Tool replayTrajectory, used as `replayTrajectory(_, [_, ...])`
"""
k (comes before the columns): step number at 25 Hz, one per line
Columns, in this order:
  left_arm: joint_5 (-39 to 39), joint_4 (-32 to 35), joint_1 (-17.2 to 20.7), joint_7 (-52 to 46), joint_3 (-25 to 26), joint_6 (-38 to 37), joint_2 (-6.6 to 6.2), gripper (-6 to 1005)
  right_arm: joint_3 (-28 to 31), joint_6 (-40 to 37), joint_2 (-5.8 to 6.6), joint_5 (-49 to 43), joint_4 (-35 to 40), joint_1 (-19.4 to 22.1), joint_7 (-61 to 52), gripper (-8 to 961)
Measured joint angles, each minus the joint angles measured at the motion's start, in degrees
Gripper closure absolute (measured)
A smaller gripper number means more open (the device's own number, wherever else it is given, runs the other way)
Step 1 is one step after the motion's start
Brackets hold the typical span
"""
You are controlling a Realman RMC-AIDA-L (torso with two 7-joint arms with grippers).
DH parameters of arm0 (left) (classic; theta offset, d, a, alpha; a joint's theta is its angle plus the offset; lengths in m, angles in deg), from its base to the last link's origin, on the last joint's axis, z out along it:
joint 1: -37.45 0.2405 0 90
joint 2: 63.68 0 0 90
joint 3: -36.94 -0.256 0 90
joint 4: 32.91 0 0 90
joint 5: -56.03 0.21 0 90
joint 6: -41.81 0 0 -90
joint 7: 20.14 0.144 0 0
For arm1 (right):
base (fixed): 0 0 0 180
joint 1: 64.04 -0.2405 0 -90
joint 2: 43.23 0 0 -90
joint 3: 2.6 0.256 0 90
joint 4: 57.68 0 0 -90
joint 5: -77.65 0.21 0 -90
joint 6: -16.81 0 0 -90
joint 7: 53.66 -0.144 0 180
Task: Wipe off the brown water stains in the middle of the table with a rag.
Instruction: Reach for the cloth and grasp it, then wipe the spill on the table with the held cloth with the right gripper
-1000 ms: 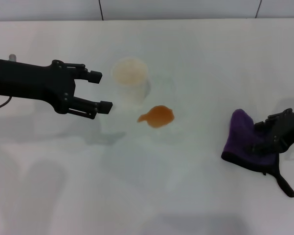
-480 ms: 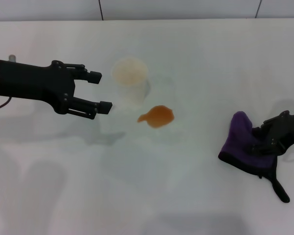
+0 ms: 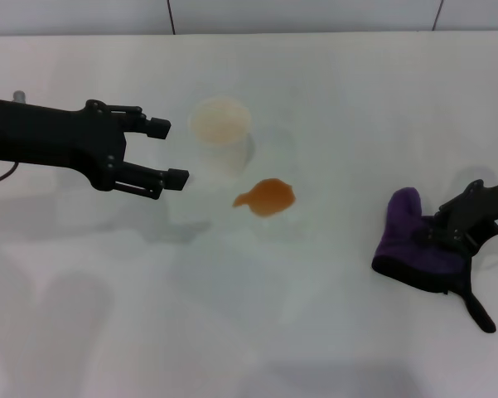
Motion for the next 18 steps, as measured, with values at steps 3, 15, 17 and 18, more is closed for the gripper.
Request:
replayTrajectory(3, [0.0, 0.0, 0.0, 0.0, 0.0, 0.0, 0.00, 113, -0.6, 0.0, -0.03, 0.0, 0.6, 0.0, -0.1, 745])
replayTrajectory(15, [-0.1, 0.0, -0.2, 0.0, 0.0, 0.0, 0.00, 113, -4.4, -0.1, -0.09, 1.8, 1.8, -1.7, -3.1, 870])
replayTrajectory(17, [-0.1, 0.0, -0.2, 0.1, 0.0, 0.0, -0.01, 113, -6.2, 0.1, -0.13, 2.2, 2.1, -2.5, -4.0, 870])
replayTrajectory(18, [-0.1, 0.0, -0.2, 0.1, 0.0, 0.0, 0.00, 113, -7.1, 0.2, -0.14, 2.4, 2.2, -3.0, -4.5, 870])
